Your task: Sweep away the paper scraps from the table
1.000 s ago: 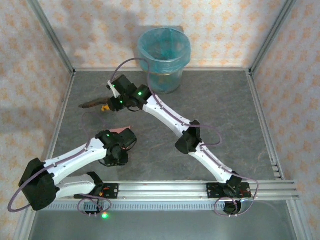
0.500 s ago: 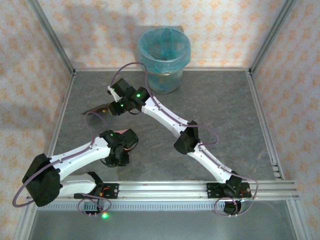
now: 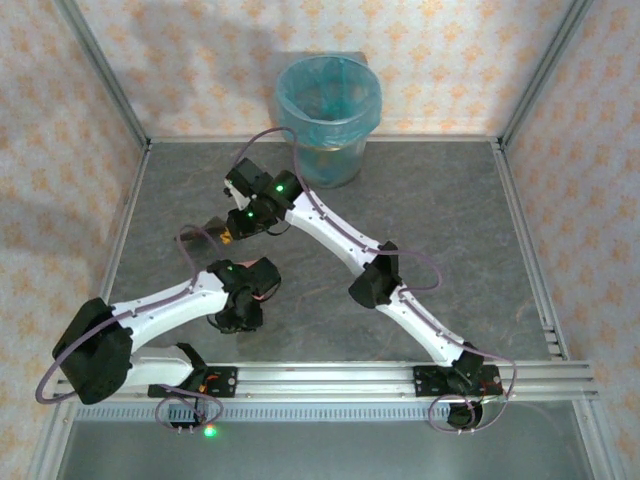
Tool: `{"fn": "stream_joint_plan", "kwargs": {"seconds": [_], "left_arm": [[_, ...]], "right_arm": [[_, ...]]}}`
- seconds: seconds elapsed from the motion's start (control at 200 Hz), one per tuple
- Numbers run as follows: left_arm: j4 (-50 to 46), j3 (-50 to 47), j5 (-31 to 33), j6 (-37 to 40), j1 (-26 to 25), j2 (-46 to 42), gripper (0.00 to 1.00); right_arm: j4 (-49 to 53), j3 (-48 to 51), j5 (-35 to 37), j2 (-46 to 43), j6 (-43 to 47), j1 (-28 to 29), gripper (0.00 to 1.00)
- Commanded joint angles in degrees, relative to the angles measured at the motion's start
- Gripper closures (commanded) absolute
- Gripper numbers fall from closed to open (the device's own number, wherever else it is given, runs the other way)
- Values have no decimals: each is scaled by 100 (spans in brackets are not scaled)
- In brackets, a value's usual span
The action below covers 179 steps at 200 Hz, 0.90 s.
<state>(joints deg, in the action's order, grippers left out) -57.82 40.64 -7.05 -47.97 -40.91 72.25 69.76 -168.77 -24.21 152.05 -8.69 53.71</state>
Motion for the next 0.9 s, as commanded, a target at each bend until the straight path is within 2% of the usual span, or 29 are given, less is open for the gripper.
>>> {"fn": "stream_joint_plan", "kwargs": {"seconds": [0.0, 0.265, 0.601, 0.891], "left_arm": [[34, -18, 89, 64, -26, 90, 100], [47, 5, 98, 121, -29, 125, 100], [271, -13, 70, 152, -20, 357, 100], [495, -7, -16, 152, -16, 525, 100]], "right_arm": [[817, -162, -153, -376, -298, 39, 100], [999, -160, -62, -480, -218, 7, 100], [1618, -149, -711, -620, -179, -80, 100], [1658, 531, -833, -1308, -159, -89, 100]]}}
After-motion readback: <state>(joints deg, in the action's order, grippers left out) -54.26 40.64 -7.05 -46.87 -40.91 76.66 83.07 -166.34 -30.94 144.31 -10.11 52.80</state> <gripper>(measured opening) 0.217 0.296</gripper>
